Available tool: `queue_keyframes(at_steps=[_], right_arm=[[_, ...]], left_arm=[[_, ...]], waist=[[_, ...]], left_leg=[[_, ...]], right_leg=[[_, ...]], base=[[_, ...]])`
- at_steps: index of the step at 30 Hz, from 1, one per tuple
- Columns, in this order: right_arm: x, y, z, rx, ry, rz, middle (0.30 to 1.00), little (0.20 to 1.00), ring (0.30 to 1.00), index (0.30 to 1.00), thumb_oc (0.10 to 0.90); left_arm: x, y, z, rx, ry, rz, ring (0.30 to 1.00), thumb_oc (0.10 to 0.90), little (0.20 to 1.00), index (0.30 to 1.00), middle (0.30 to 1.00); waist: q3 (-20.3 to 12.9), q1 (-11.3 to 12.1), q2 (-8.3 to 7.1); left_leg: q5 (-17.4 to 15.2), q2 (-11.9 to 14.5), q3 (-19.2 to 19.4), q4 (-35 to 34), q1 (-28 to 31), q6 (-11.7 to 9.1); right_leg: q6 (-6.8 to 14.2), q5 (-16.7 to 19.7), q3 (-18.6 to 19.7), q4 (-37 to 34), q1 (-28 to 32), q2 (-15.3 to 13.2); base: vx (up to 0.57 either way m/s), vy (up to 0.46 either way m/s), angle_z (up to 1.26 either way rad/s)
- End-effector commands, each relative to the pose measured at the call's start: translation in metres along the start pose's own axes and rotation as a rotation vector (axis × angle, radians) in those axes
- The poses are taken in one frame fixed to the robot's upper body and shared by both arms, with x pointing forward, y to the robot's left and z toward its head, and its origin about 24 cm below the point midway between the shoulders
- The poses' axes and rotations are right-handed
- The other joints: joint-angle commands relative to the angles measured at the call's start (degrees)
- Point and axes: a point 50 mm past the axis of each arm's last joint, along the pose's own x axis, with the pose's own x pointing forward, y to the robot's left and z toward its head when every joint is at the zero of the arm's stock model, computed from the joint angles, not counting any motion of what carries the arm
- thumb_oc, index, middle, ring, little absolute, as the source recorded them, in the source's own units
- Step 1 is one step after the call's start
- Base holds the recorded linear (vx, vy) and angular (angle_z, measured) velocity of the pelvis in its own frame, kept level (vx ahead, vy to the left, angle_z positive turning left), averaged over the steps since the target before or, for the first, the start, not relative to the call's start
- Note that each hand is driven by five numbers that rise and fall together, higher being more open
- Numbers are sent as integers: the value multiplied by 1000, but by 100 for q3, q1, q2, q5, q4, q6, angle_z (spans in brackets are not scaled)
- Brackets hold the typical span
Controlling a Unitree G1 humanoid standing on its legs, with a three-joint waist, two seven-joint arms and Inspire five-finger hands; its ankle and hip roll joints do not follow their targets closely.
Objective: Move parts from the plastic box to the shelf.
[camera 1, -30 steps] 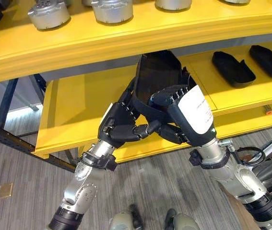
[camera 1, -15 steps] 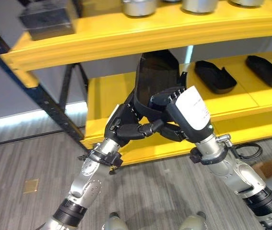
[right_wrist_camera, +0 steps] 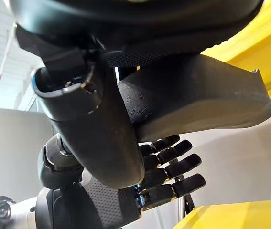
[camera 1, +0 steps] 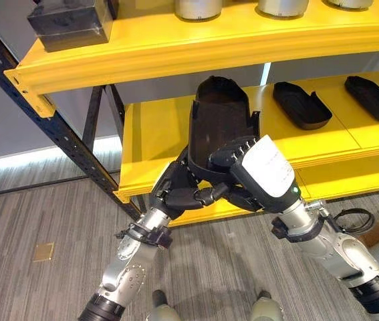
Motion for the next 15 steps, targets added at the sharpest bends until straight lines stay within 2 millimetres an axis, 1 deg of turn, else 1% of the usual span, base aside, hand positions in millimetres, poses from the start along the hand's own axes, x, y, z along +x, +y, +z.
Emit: queue_keyframes(at_steps=[1,4,5,7,11,13,15], right_arm=[[22,-31,25,49,-161,-200,300,300,300,300,400],[20,-31,22,56,-120,-181,300,300,300,300,400],[20,-29,21,57,-111,-174,300,300,300,300,400],[19,-28,20,60,-104,-167,300,300,300,300,400],[22,-29,23,88,-140,-145,300,300,300,300,400],[27,-30,27,114,-177,-129,300,300,300,300,400],[30,-32,28,127,-181,-127,300,300,300,300,400]], left_arm=[[15,-19,68,92,-320,-174,1000,900,1000,1000,1000],[12,-17,68,80,-321,-172,1000,900,1000,1000,1000],[13,-18,69,79,-330,-173,1000,900,1000,1000,1000],[14,-19,70,73,-339,-175,1000,900,1000,1000,1000],[16,-20,72,71,-373,-157,1000,900,1000,1000,1000],[18,-20,73,79,-389,-150,1000,900,1000,1000,1000],[22,-23,74,90,-393,-169,1000,900,1000,1000,1000]], waist=[[-431,160,-153],[-412,132,-188],[-409,107,-195],[-405,90,-198],[-329,79,-221],[-282,78,-220],[-237,96,-228]], left_leg=[[-932,-158,351,229,369,271],[-940,-81,381,287,391,220],[-887,-47,408,268,374,192],[-876,-29,414,266,356,174],[-913,42,578,412,404,136],[-960,94,713,460,495,114],[-1024,112,723,568,490,115]], right_leg=[[-477,-562,-230,-68,268,302],[-523,-614,-229,-73,323,332],[-519,-536,-202,-176,314,343],[-508,-515,-175,-209,300,336],[-363,-300,-294,-255,267,125],[-309,-259,-325,-267,284,59],[-298,-283,-345,-216,291,16]], base=[[58,-14,-3],[35,2,-2],[0,0,0],[2,12,-3],[-27,87,-16],[-2,140,-18],[21,96,-18]])
